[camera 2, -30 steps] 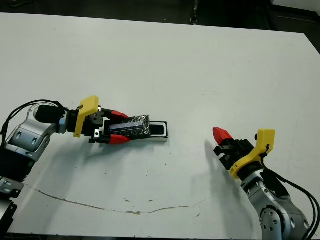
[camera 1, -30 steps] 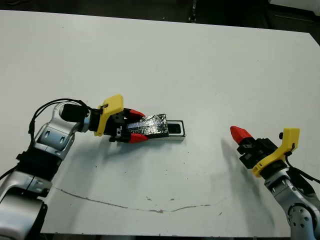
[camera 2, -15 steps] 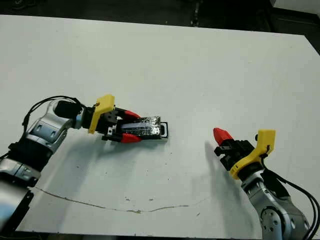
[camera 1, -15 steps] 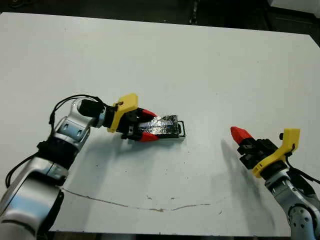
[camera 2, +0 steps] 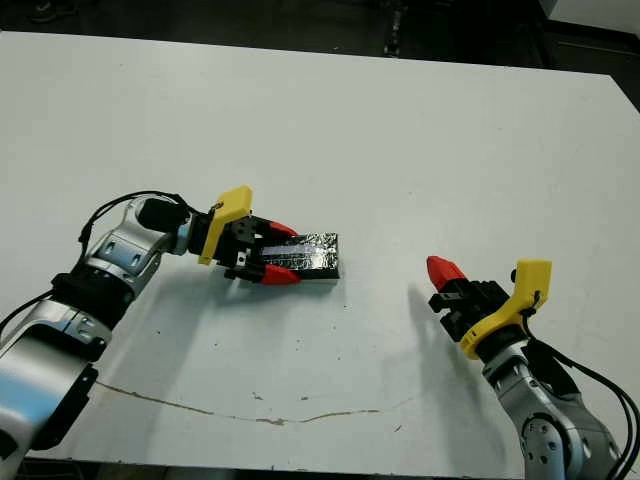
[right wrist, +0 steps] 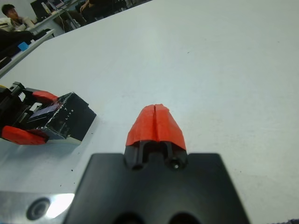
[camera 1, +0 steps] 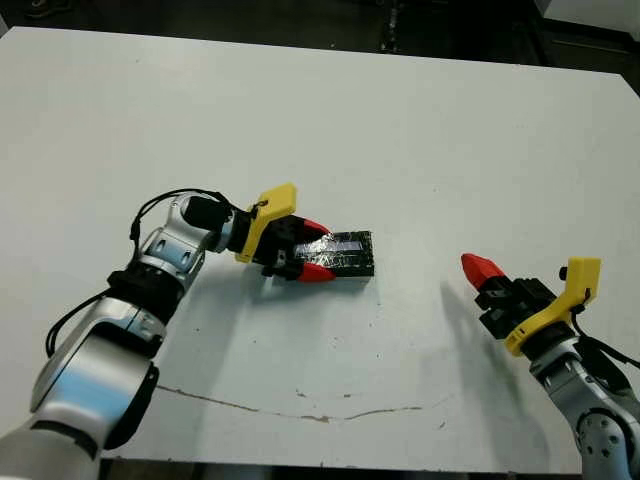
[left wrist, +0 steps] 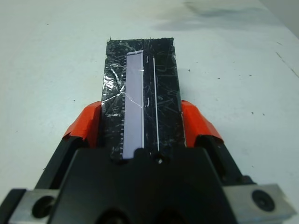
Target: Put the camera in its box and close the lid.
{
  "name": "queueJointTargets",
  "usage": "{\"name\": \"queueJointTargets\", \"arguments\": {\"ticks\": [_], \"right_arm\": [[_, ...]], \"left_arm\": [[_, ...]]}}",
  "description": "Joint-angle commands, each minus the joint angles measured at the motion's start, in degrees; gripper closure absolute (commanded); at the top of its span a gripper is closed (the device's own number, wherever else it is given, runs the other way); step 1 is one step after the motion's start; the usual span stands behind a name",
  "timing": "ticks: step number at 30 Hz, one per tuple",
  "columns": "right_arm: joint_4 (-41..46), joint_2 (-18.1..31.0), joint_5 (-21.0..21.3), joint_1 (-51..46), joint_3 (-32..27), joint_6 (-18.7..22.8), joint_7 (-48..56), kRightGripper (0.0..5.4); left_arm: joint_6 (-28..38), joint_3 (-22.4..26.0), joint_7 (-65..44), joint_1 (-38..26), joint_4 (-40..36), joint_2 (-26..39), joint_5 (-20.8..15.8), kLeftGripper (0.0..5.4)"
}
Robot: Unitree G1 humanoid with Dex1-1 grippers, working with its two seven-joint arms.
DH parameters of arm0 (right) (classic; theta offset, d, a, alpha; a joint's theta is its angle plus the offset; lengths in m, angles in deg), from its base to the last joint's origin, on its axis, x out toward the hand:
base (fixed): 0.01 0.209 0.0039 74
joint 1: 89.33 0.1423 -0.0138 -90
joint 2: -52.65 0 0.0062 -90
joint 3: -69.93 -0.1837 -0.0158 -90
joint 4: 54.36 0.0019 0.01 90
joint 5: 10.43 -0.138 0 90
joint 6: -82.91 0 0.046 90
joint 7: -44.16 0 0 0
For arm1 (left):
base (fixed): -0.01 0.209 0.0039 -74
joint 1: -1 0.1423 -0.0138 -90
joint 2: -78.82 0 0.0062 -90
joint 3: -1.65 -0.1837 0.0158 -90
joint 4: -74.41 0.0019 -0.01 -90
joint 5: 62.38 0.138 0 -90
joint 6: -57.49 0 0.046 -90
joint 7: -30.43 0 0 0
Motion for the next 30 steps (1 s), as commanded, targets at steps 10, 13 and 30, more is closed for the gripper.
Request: {"name": "queueJointTargets", "arguments": {"ticks": [10, 13, 30], "right_arm": [[0.0, 0.5, 0.8, -0.6, -0.2, -0.1, -0.4, 5.40], [-0.1, 0.6, 0.9, -0.5, -0.2, -0.1, -0.2, 5.40], [0.1, 0.7, 0.5, -0.3, -0.3, 0.5, -0.1, 5.40]], "left_arm": [[0.4, -4.9, 0.7, -1.2, 3.3, -5.3, 7.4, 2.24], [0.5, -4.8, 0.7, -1.2, 3.1, -4.9, 7.6, 2.24], [2.9, -2.9, 7.3, 1.4, 0.1, -3.2, 9.2, 0.07]]}}
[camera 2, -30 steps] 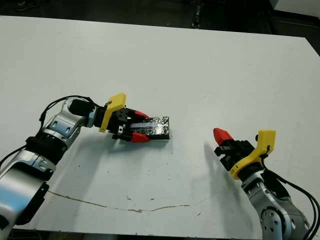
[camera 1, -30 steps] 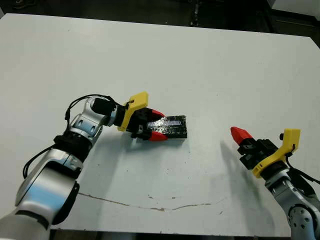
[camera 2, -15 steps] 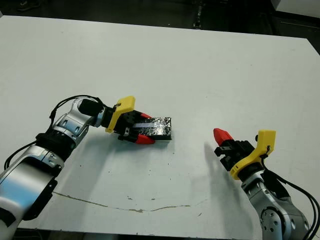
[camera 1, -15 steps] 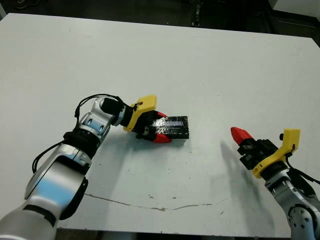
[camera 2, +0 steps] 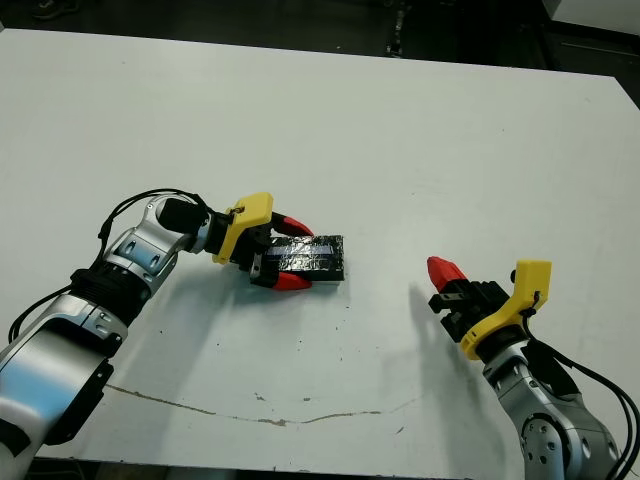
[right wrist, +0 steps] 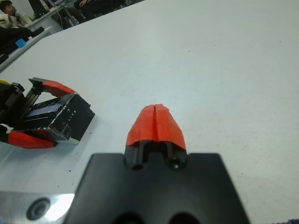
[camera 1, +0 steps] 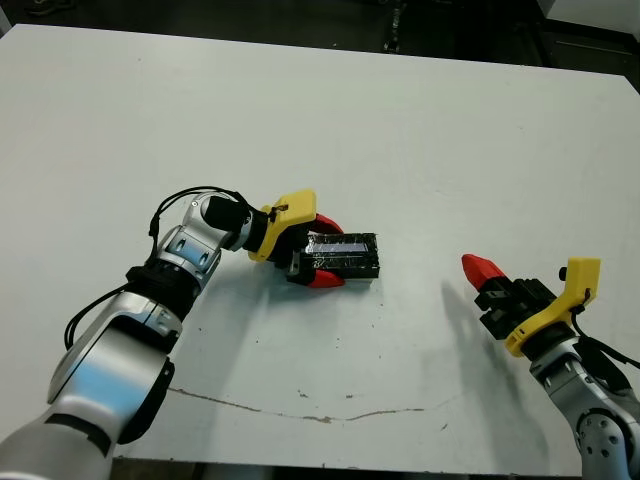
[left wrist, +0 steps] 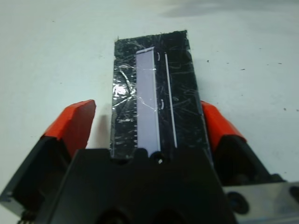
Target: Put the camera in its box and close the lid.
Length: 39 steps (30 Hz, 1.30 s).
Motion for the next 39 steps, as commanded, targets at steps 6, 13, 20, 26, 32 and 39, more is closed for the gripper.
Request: {"name": "queueJointTargets", "arguments": {"ticks": [6, 13, 20, 26, 32, 39], "right_arm": [[-0.2, 0.7, -0.5, -0.1, -0.5, 0.7, 0.0, 5.40], [-0.1, 0.6, -0.4, -0.4, -0.4, 0.4, -0.2, 5.40], [0.2, 0.6, 0.8, -0.5, 0.0, -0.2, -0.6, 5.40], [0.0, 0.5, 0.5, -0.6, -0.2, -0.2, 0.0, 5.40], [-0.2, 0.6, 0.3, -0.6, -0.4, -0.1, 0.3, 5.40], [-0.2, 0.5, 0.0, -0.5, -0.5, 0.1, 0.3, 5.40]], "left_arm": [[0.7, -1.6, 1.8, 2.4, 1.5, -2.3, 2.5, 0.01], [0.7, -1.0, 1.3, 2.9, 0.6, -2.0, 1.9, 0.01], [-0.4, -0.4, -0.6, 4.0, -3.4, 0.0, 1.0, 0.01], [-2.6, -0.4, -2.9, 6.0, -9.5, 3.9, 0.4, 0.01], [-5.5, 1.7, -3.4, 8.7, -12.7, 8.3, -1.2, 0.01], [-5.7, 5.4, -3.1, 12.5, -13.1, 13.0, -3.7, 0.01]]}}
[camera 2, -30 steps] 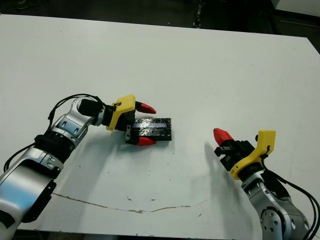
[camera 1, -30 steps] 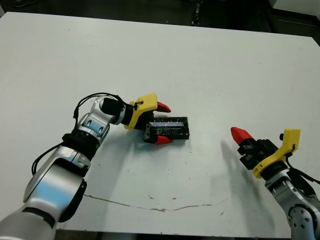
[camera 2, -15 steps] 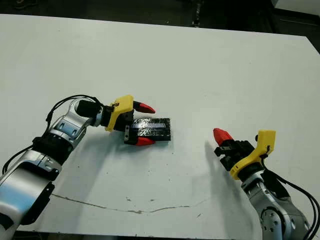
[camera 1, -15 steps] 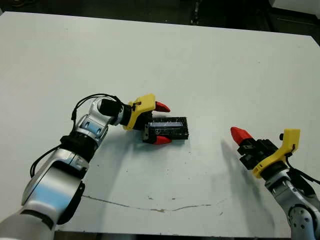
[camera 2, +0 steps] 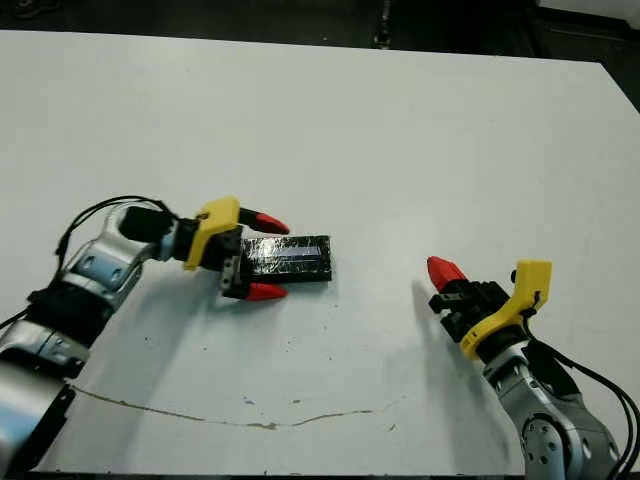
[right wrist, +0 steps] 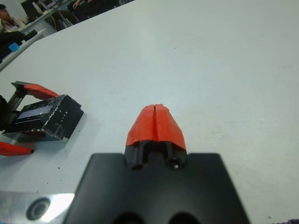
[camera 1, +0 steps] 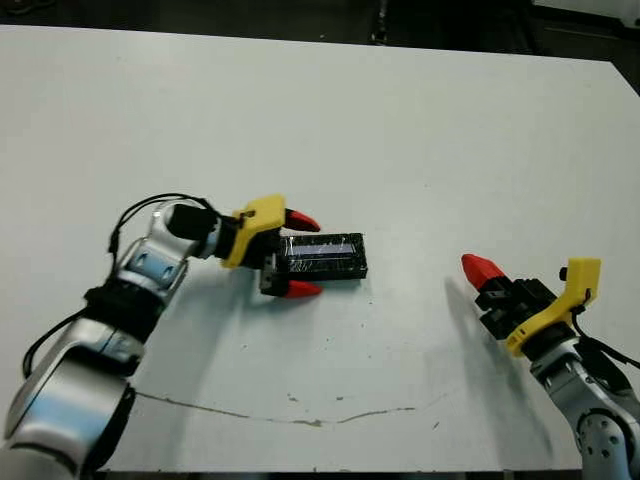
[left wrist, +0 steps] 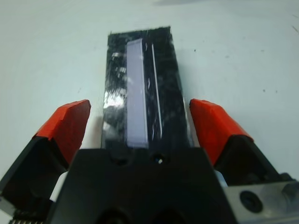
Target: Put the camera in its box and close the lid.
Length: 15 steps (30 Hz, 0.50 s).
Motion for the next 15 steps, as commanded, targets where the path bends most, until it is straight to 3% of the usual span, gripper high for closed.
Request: {"name": "queueJointTargets", "arguments": {"ticks": [1, 15], "right_arm": [[-0.2, 0.5, -0.1, -0.5, -0.4, 0.2, -0.1, 5.40], [0.2, 0.3, 0.0, -0.6, -0.2, 0.3, -0.7, 5.40]], "left_arm": [[-0.5, 1.2, -0.4, 3.5, 1.3, 3.4, 0.3, 0.01], [-1.5, 6.3, 1.5, 10.5, 0.1, 8.7, -3.0, 0.01]]}}
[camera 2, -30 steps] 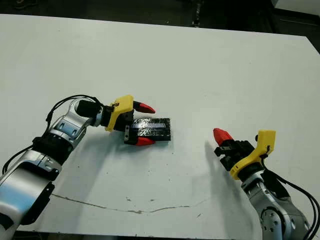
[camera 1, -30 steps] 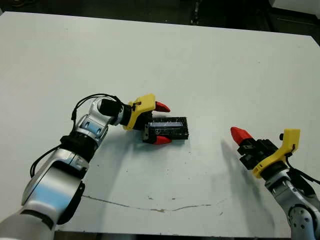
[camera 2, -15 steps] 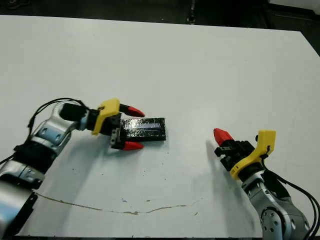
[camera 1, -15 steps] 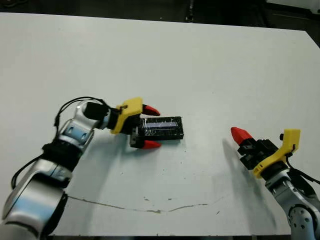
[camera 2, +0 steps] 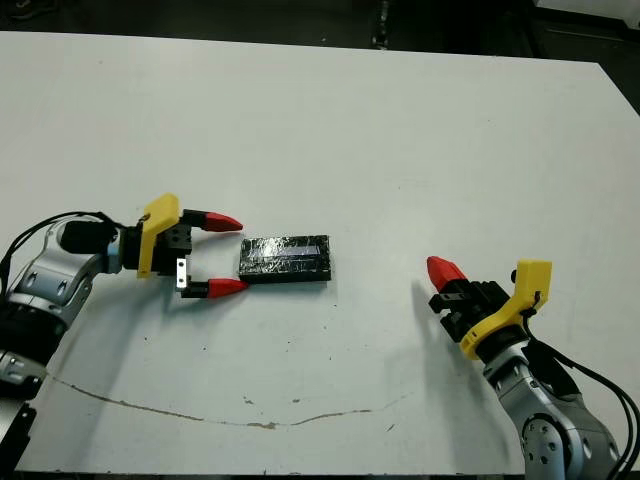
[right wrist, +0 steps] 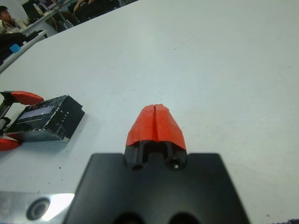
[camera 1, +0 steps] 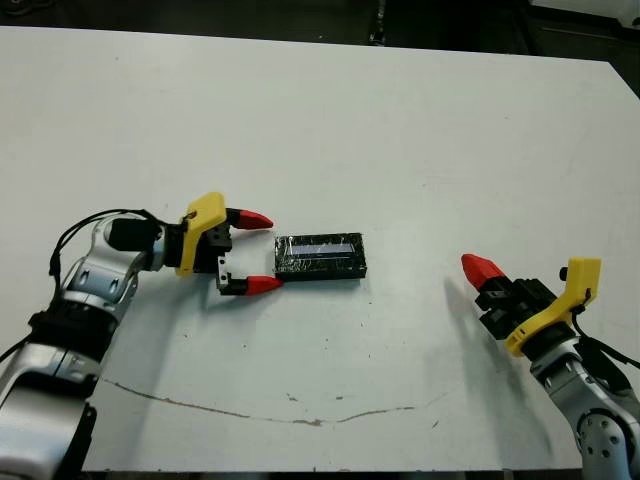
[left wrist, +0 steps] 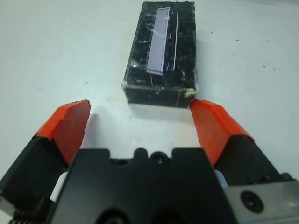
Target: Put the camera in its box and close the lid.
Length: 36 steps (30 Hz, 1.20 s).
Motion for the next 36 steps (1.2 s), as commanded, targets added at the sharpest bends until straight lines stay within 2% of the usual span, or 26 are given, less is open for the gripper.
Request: {"name": "queueJointTargets", "arguments": {"ticks": [1, 8, 11, 14, 17, 20, 21, 25, 32, 36], "right_arm": [[0.1, 0.3, 0.1, -0.6, -0.3, 0.5, -0.7, 5.40], [0.1, 0.5, 0.5, -0.5, -0.1, 0.5, -0.7, 5.40], [-0.1, 0.4, 0.2, -0.3, -0.2, 0.6, -0.5, 5.40], [-0.1, 0.3, 0.0, -0.2, -0.3, 0.7, -0.8, 5.40], [0.2, 0.3, -0.5, -0.2, -0.4, 1.3, -1.2, 5.40], [-0.1, 0.6, 0.0, -0.1, -0.1, 0.6, -0.8, 5.40], [-0.2, 0.6, 0.1, -0.1, 0.0, 0.3, -0.6, 5.40], [-0.1, 0.3, -0.5, 0.0, -0.2, 0.8, -0.9, 5.40], [0.1, 0.3, -0.4, -0.2, -0.1, 0.7, -0.9, 5.40], [0.0, 0.1, -0.7, -0.2, -0.3, 0.6, -0.8, 5.40]], "left_arm": [[-1.1, 0.2, 0.0, 4.0, 1.2, 3.5, 1.8, 0.01], [-7.0, 2.3, -3.4, 4.3, -4.6, 8.8, -1.2, 0.01], [-12.6, 6.6, 1.5, 6.4, -13.0, 9.3, -4.3, 0.13], [-11.4, 11.7, 8.1, 10.3, -20.9, 5.9, -8.0, 0.43], [-15.3, 15.6, 16.6, 13.8, -30.1, -0.1, -14.6, 0.86], [-16.7, 15.4, 24.5, 15.6, -37.2, -6.6, -18.1, 1.30], [-17.0, 14.6, 27.0, 15.9, -38.9, -8.7, -18.3, 1.44], [-15.2, 8.9, 35.0, 16.5, -42.2, -16.0, -14.9, 2.05], [-17.1, 0.7, 41.3, 14.4, -38.8, -22.8, -10.1, 3.10], [-21.1, -2.0, 45.8, 14.1, -37.7, -24.8, -7.4, 3.72]]}}
